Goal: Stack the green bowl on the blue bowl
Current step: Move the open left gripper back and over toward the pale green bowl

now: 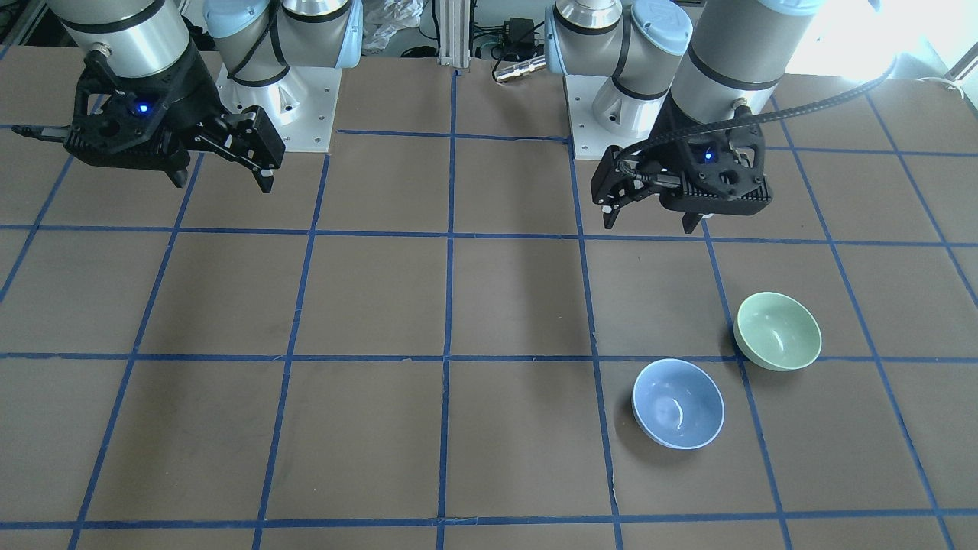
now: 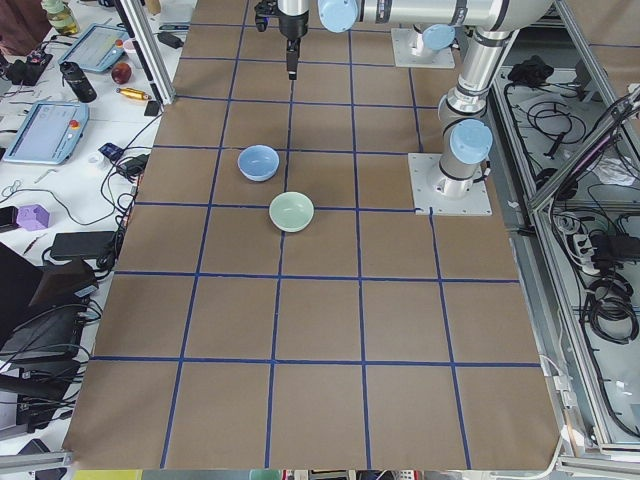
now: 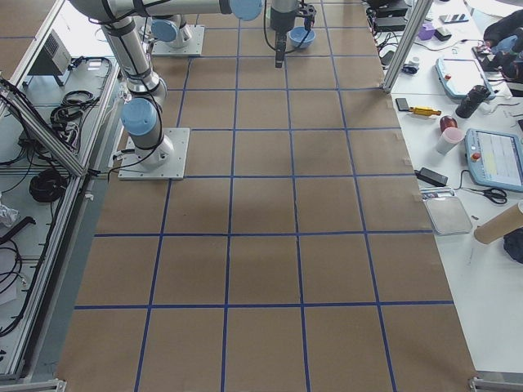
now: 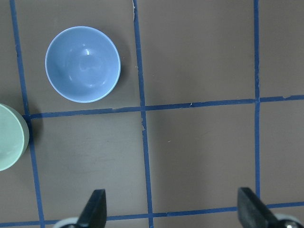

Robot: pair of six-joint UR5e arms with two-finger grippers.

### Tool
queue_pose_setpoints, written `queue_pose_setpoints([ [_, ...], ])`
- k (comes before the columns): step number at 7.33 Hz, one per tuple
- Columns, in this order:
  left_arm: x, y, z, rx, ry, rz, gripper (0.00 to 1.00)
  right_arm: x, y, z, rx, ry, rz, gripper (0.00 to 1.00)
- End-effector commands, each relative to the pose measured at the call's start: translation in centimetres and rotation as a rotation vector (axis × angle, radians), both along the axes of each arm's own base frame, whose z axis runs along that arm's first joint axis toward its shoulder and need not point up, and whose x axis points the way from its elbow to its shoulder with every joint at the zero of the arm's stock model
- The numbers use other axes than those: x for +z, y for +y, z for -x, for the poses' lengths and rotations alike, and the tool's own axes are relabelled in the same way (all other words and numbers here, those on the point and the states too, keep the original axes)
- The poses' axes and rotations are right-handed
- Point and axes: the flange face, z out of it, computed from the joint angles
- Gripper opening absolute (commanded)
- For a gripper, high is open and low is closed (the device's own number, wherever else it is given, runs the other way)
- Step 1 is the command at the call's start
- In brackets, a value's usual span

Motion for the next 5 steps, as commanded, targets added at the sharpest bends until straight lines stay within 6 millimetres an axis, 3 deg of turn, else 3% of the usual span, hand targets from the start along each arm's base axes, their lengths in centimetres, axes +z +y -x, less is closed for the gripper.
queue_pose_setpoints([
  [1,0.4,0.1,-0.8,0.011,0.000,0.005,0.96,0.0,0.0,0.0,0.000,0.000,-0.001,1.00],
  [3,0.3,0.1,-0.8,0.011,0.000,0.003,0.96,0.0,0.0,0.0,0.000,0.000,-0.001,1.00],
  [4,0.2,-0.3,-1.9,-0.031,-0.003,0.006,0.96,0.0,0.0,0.0,0.000,0.000,0.000,1.00],
  [5,0.1,-1.0,-5.7,-0.074,-0.008,0.004,0.96,0.0,0.0,0.0,0.000,0.000,-0.001,1.00],
])
